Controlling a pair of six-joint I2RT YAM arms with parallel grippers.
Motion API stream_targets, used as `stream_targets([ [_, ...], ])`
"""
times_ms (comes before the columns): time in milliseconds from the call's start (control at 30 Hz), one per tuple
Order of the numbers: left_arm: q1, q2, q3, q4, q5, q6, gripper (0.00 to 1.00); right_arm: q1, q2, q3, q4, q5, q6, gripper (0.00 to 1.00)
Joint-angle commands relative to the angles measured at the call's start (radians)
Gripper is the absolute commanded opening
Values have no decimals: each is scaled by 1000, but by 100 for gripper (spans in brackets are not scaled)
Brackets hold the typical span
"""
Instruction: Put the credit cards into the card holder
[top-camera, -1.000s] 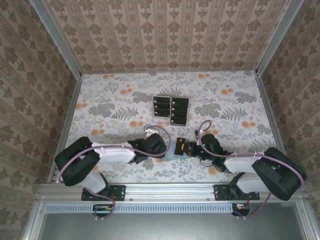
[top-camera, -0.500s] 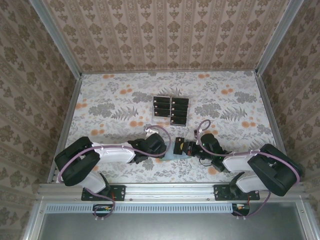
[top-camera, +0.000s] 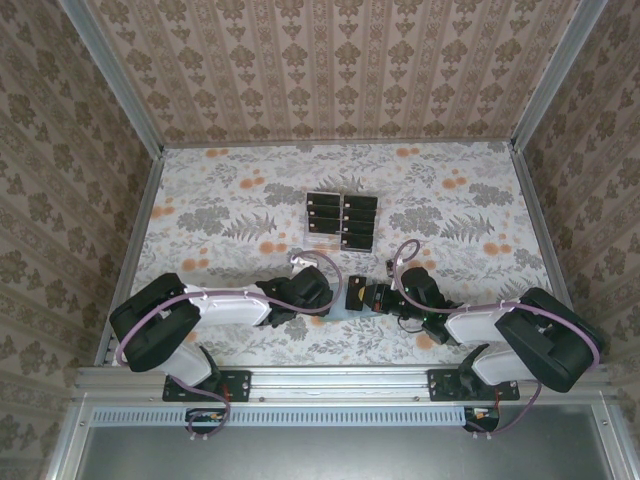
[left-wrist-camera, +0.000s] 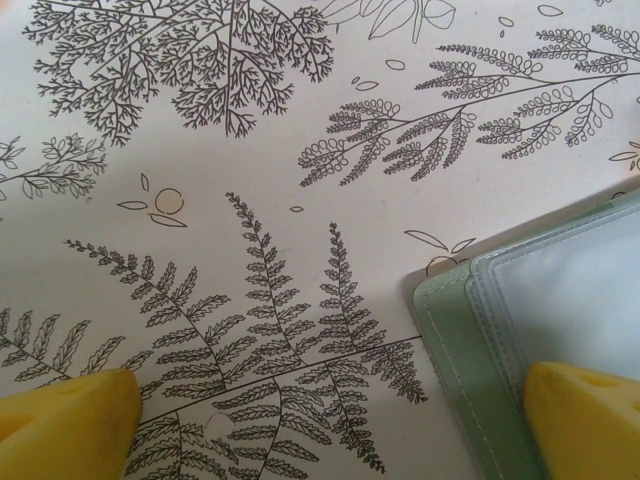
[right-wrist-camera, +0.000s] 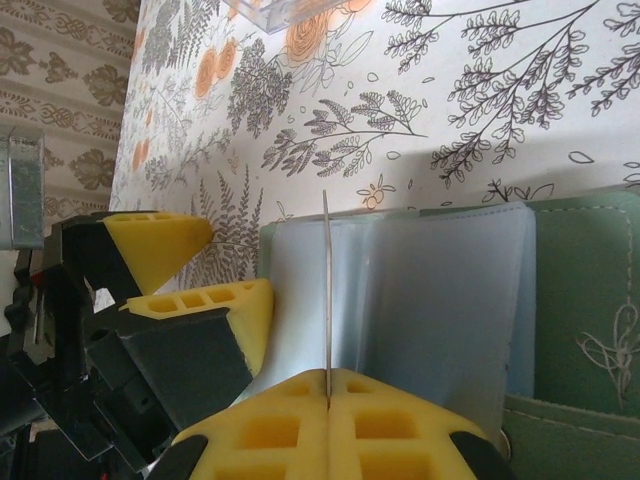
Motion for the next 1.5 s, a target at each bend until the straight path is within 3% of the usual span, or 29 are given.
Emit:
stream_targets([
  [0, 15, 62, -40, -92, -23, -9, 100, 5, 14, -2, 25, -25, 9, 0],
  [1467, 11, 76, -24, -95, -16, -12, 100, 5, 77, -19, -26, -85, -18, 0],
])
